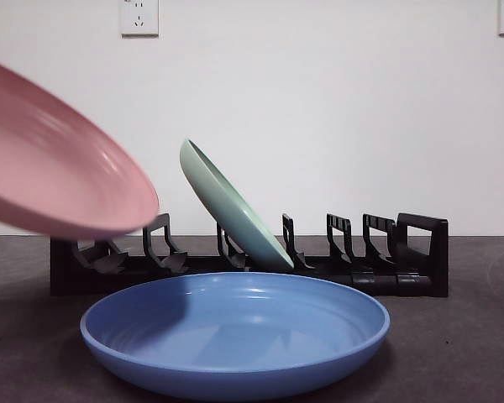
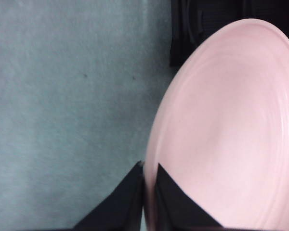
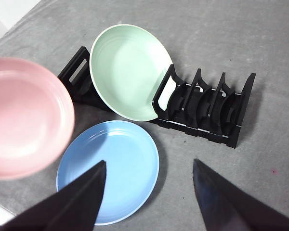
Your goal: Place the plate
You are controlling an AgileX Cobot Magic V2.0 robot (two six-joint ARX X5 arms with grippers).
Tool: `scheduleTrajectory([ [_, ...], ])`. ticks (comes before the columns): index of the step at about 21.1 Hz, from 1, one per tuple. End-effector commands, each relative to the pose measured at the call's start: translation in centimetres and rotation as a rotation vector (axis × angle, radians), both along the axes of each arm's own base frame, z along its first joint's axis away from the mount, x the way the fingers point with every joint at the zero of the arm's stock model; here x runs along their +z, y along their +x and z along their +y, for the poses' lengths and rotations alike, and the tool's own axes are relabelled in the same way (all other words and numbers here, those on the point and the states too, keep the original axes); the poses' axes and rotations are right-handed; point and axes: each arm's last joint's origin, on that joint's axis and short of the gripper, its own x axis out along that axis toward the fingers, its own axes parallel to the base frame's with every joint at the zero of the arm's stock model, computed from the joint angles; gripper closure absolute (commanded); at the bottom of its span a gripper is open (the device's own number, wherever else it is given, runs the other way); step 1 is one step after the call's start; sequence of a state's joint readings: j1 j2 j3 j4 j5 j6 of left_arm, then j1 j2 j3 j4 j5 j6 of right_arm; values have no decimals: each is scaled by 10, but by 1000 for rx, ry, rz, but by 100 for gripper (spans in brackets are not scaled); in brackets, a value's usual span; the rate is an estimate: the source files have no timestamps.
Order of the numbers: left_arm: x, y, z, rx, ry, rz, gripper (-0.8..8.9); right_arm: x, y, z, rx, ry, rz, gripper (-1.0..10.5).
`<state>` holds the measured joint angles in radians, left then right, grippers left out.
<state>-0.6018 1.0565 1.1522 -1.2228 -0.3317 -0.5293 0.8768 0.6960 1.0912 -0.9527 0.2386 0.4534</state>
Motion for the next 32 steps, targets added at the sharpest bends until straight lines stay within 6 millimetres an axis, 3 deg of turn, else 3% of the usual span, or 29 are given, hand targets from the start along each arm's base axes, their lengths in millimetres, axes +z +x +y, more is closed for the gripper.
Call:
scheduleTrajectory([
  [1, -14, 0, -6, 18, -99, 32, 807, 4, 0, 2, 4, 14, -6, 664],
  [12, -67, 18, -31, -111, -437, 158, 807, 3, 0, 1, 4, 9, -2, 664],
  [19, -97, 44, -50, -116, -385, 224, 807, 3, 0, 1, 4, 10, -1, 664],
  [32, -142, 70, -68, -135, -304, 316, 806, 3, 0, 1, 1, 13, 1, 664],
])
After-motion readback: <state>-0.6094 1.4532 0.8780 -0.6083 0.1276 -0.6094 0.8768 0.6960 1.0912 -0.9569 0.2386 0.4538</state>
